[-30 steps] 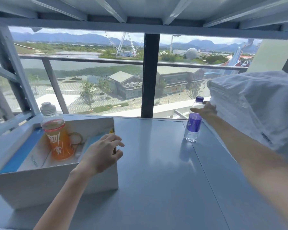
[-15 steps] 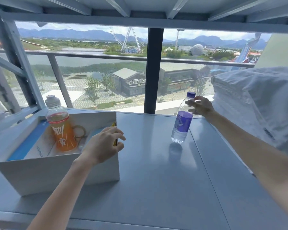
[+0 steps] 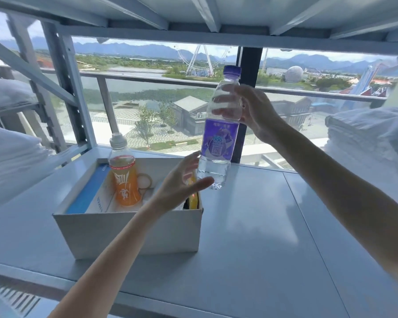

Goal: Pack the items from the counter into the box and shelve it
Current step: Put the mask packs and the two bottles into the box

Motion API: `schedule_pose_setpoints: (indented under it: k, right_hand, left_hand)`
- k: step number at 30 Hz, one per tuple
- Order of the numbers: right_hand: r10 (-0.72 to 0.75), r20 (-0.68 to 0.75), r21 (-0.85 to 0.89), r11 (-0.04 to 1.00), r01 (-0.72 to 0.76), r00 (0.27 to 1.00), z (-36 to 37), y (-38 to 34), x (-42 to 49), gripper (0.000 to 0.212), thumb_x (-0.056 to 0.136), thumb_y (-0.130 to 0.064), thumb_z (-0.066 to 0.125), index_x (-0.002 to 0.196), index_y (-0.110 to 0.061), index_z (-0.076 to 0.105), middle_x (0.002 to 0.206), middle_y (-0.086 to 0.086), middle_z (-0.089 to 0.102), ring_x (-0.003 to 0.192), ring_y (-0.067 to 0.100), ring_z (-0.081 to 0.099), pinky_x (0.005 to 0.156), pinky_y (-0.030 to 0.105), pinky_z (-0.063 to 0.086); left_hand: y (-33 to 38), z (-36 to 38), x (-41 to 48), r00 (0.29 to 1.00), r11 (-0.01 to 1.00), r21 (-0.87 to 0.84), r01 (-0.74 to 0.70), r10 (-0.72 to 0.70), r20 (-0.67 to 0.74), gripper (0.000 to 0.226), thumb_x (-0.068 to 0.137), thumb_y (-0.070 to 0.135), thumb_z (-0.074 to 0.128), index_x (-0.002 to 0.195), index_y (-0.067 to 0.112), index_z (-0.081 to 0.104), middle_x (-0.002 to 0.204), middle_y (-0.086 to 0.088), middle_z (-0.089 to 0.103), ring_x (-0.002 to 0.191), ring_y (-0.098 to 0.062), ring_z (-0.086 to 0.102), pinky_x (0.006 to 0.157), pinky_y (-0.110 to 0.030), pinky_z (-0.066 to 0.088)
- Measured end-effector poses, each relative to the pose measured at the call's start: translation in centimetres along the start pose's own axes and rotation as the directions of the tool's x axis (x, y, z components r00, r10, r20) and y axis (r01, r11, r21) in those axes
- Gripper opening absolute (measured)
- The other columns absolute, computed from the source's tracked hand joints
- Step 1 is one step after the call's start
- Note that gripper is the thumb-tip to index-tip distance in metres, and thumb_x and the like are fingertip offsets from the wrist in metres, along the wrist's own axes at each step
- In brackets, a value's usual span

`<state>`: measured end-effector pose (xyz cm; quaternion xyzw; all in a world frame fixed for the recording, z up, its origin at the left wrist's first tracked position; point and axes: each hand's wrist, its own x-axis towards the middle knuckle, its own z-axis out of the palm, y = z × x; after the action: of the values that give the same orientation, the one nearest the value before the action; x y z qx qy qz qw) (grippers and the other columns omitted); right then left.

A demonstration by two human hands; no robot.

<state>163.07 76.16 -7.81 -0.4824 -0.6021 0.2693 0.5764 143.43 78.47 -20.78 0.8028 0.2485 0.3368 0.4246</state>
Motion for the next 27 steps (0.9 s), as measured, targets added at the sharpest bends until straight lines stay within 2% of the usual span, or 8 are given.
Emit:
schedule_pose_setpoints:
  k: [4,8,12,14,16,18,22,27]
  right_hand:
    - [0.005,0.062,0.014,1.000,-0.006,0.998,5.4,-0.9,0.9,0.029,0.096,-0.026,0.046,0.118,-0.009,0.055,0.108,0.008,0.069,0.090,0.027,0.070,0.089,0.038,0.054]
    - [0.036,0.165,-0.006,0.999,-0.036,0.986,10.2,-0.9,1.1,0.027,0.095,-0.023,0.048,0.117,-0.009,0.055,0.112,0.005,0.065,0.096,0.020,0.067,0.088,0.037,0.053]
    - [0.082,0.237,-0.343,0.939,0.004,0.968,14.1,-0.9,1.4,0.046,0.087,-0.043,0.058,0.126,-0.021,0.047,0.107,-0.010,0.054,0.099,0.011,0.057,0.085,0.032,0.050]
    - [0.003,0.241,-0.533,0.836,0.130,0.971,15.8,-0.4,1.6,0.058,0.082,-0.046,0.064,0.130,-0.018,0.046,0.104,-0.010,0.051,0.085,0.004,0.053,0.082,0.028,0.046]
    - [-0.026,0.219,-0.546,0.826,0.144,0.975,17.1,0.1,2.0,0.060,0.078,-0.043,0.070,0.128,-0.017,0.049,0.097,-0.011,0.055,0.074,-0.002,0.052,0.083,0.028,0.046]
    - [0.041,0.196,-0.424,0.904,0.047,0.980,17.7,0.4,2.4,0.057,0.074,-0.033,0.076,0.124,-0.017,0.053,0.092,-0.008,0.061,0.078,0.007,0.059,0.088,0.036,0.050]
    - [0.141,0.348,-0.166,0.982,-0.087,0.927,18.4,1.6,2.7,0.048,0.075,-0.008,0.074,0.117,-0.017,0.053,0.103,0.006,0.065,0.094,0.023,0.065,0.089,0.040,0.055]
    - [0.155,0.432,-0.108,0.987,-0.120,0.888,19.9,3.1,1.8,0.041,0.080,-0.013,0.070,0.116,-0.024,0.054,0.112,0.000,0.065,0.103,0.019,0.065,0.089,0.030,0.054]
  left_hand:
    - [-0.7,-2.9,0.0,0.988,0.996,-0.089,-0.020,0.006,-0.155,0.108,0.045,0.075,0.071,0.131,0.019,0.036,0.123,0.005,0.053,0.115,-0.010,0.051,0.098,-0.025,0.037]
    - [-3.2,-5.4,-1.0,0.925,0.997,0.076,0.017,0.013,-0.380,0.069,0.058,0.041,0.084,0.113,0.022,0.049,0.102,0.011,0.060,0.093,-0.009,0.059,0.077,-0.020,0.044]
    - [-5.4,-7.1,-2.6,0.852,0.973,0.208,0.103,0.021,-0.523,0.066,0.058,0.036,0.086,0.110,0.021,0.048,0.093,0.018,0.056,0.086,-0.003,0.059,0.070,-0.011,0.043]
    - [-6.3,-8.0,-3.3,0.855,0.958,0.257,0.129,0.024,-0.518,0.071,0.058,0.038,0.085,0.114,0.023,0.044,0.100,0.013,0.057,0.096,-0.014,0.059,0.081,-0.029,0.050]
    - [-6.8,-9.1,-4.3,0.876,0.946,0.285,0.158,-0.001,-0.482,0.076,0.057,0.042,0.084,0.118,0.031,0.040,0.113,0.006,0.056,0.104,-0.018,0.055,0.084,-0.036,0.048]
    - [-6.9,-10.5,-5.3,0.912,0.956,0.258,0.137,-0.020,-0.411,0.073,0.058,0.045,0.084,0.117,0.034,0.042,0.114,0.007,0.055,0.100,-0.013,0.056,0.078,-0.026,0.045]
    - [-6.4,-14.3,-6.2,0.982,0.990,-0.124,0.073,-0.093,-0.162,0.056,0.055,0.039,0.079,0.105,0.035,0.052,0.104,0.010,0.064,0.095,-0.008,0.063,0.077,-0.014,0.050]
    - [-7.3,-15.1,-6.7,0.963,0.991,0.073,0.108,-0.086,-0.257,0.068,0.050,0.040,0.086,0.108,0.023,0.055,0.091,0.018,0.062,0.081,-0.002,0.062,0.066,-0.008,0.050]
